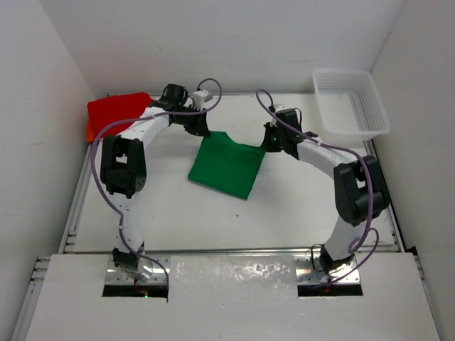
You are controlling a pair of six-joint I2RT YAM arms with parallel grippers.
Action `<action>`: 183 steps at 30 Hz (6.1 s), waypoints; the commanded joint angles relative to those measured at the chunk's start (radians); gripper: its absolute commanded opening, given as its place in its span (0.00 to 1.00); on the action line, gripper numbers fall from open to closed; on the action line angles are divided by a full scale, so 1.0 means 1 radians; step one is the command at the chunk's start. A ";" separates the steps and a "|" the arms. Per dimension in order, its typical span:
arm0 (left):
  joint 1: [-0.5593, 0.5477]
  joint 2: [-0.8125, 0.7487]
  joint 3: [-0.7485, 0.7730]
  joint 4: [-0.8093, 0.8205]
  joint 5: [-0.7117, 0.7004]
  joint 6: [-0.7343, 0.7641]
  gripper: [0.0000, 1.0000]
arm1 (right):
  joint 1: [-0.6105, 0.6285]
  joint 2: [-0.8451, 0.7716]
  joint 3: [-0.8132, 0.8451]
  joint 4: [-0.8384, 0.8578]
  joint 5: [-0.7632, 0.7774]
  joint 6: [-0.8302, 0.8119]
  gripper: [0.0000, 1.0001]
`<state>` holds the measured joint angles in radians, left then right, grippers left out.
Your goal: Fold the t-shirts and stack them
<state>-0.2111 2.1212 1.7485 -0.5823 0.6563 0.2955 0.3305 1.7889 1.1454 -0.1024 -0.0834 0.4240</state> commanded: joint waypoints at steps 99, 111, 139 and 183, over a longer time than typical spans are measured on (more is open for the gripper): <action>-0.083 0.108 0.026 0.184 -0.116 -0.317 1.00 | -0.104 0.150 0.077 -0.183 0.088 0.163 0.59; -0.114 0.247 -0.082 0.193 -0.011 -0.407 1.00 | -0.104 0.205 0.013 -0.091 -0.016 0.213 0.59; -0.028 0.189 -0.161 0.360 0.237 -0.509 0.00 | -0.117 0.052 -0.058 -0.048 -0.064 0.193 0.61; 0.576 0.201 0.763 -0.175 -0.060 0.137 0.00 | -0.128 -0.192 -0.012 -0.309 0.082 -0.011 0.62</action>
<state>0.3115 2.2620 2.4794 -0.8139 0.5049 0.4213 0.2047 1.6268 1.1221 -0.3981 -0.0242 0.4362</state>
